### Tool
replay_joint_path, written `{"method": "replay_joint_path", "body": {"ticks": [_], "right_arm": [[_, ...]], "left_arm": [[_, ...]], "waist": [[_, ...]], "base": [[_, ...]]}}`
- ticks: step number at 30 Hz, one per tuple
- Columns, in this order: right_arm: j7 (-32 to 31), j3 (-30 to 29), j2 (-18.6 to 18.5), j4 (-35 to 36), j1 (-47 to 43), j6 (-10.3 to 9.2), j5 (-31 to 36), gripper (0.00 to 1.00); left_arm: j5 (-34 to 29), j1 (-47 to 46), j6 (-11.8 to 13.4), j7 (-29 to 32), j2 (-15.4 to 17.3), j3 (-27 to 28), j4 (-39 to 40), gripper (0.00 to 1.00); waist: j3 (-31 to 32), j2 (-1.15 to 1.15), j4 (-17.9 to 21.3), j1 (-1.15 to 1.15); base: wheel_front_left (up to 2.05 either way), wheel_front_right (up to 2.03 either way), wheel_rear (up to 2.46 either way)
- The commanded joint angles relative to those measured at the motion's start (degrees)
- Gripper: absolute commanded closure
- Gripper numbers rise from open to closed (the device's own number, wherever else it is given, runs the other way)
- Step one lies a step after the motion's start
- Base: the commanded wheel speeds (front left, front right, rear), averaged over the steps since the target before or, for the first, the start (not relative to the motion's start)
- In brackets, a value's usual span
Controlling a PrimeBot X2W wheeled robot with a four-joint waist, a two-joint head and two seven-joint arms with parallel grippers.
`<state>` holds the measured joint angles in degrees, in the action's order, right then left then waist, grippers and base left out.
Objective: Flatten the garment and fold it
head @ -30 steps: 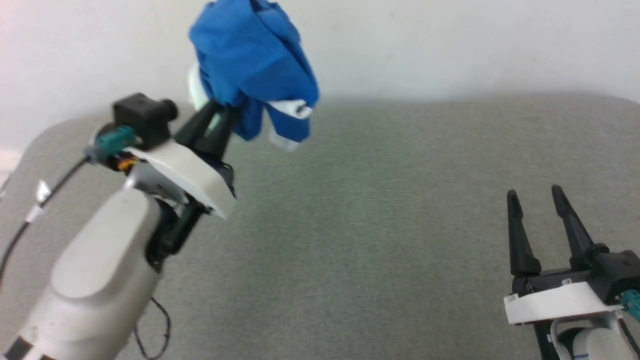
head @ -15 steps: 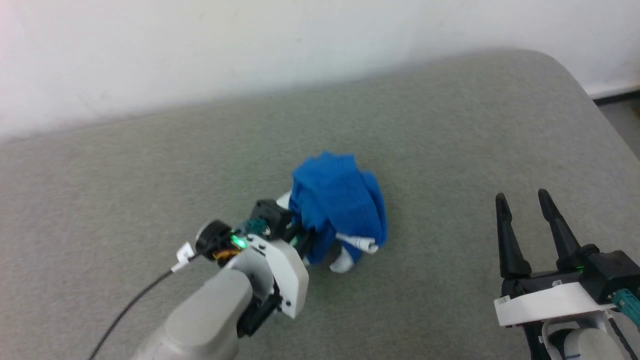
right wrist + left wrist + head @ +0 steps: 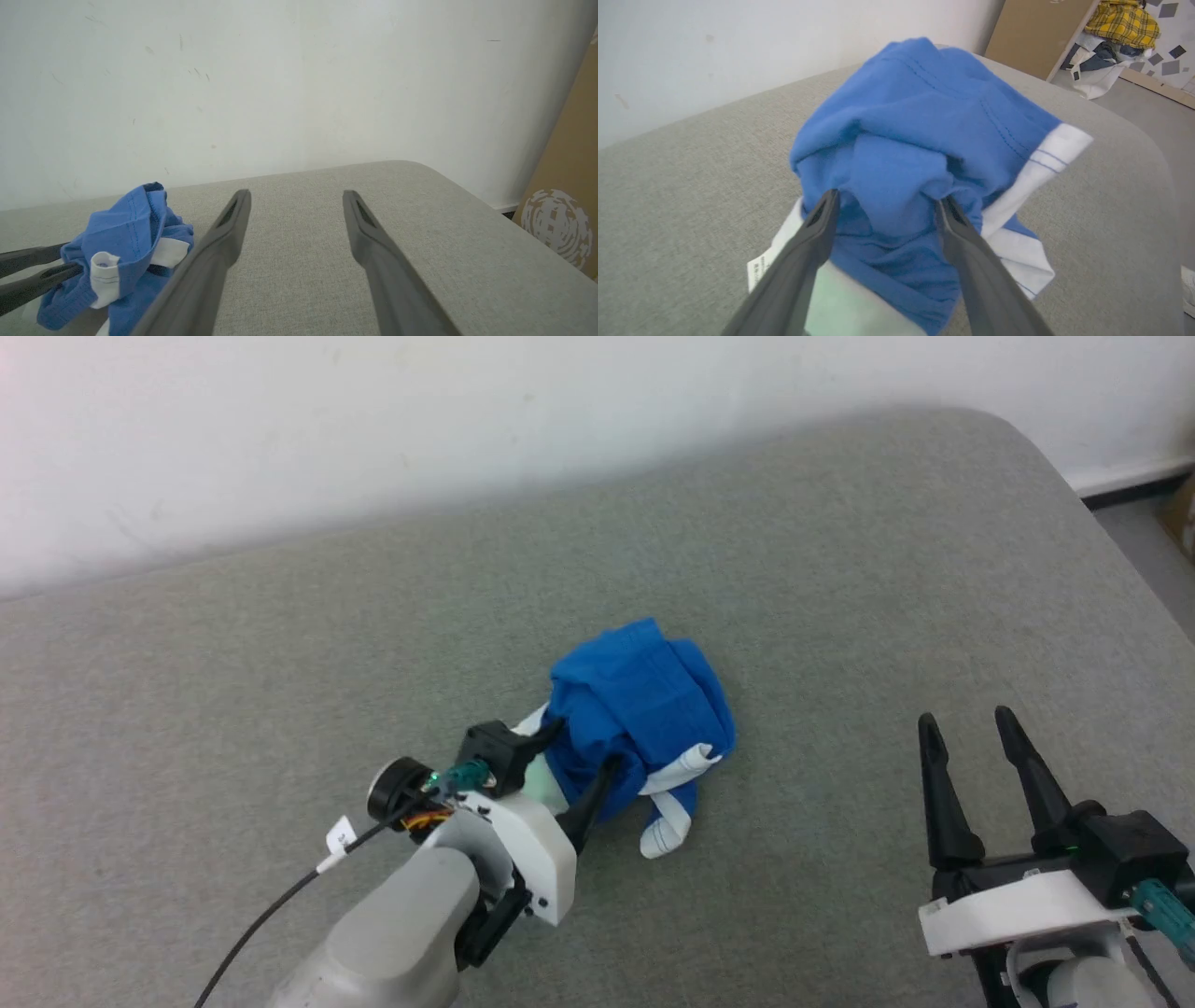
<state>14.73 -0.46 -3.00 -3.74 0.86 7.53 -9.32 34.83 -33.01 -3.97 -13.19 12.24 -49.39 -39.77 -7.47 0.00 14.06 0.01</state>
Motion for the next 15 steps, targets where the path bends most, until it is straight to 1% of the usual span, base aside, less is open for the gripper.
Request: {"method": "replay_joint_path", "body": {"ticks": [1, 5, 7, 10, 15], "right_arm": [[0.3, -0.3, 0.1, -0.1, -0.5, -0.04, 0.5, 0.00], [0.3, -0.8, 0.1, -0.4, -1.6, -0.04, 1.7, 0.00], [0.3, -1.1, 0.1, -0.6, -2.2, -0.04, 2.2, 0.00], [0.3, -1.5, 0.1, -0.6, -3.0, -0.04, 2.6, 0.00], [0.3, -1.3, 0.1, -0.6, -4.1, -0.04, 2.6, 0.00]], "left_arm": [[0.4, -0.2, 0.3, -0.8, 0.0, 1.0, 0.7, 0.00], [1.3, 1.3, 1.1, -1.6, 0.9, 4.4, 4.5, 0.00], [1.4, 2.6, 2.1, -1.7, 1.9, 6.5, 7.0, 0.00], [0.9, 5.5, 4.3, -1.8, 3.4, 11.2, 12.7, 0.00], [-1.4, 13.6, 7.3, -1.8, 4.9, 20.0, 23.0, 0.00]], "waist": [[3.5, 0.00, -3.7, -0.01], [6.3, 0.00, -7.2, -0.01], [7.5, 0.00, -8.9, -0.01], [8.8, 0.00, -11.1, -0.01], [9.8, 0.00, -13.6, -0.01]], "base": [[0.00, 0.00, 0.00], [0.00, 0.00, 0.00], [0.00, 0.00, 0.00], [0.00, 0.00, 0.00], [0.00, 0.00, 0.00]]}}
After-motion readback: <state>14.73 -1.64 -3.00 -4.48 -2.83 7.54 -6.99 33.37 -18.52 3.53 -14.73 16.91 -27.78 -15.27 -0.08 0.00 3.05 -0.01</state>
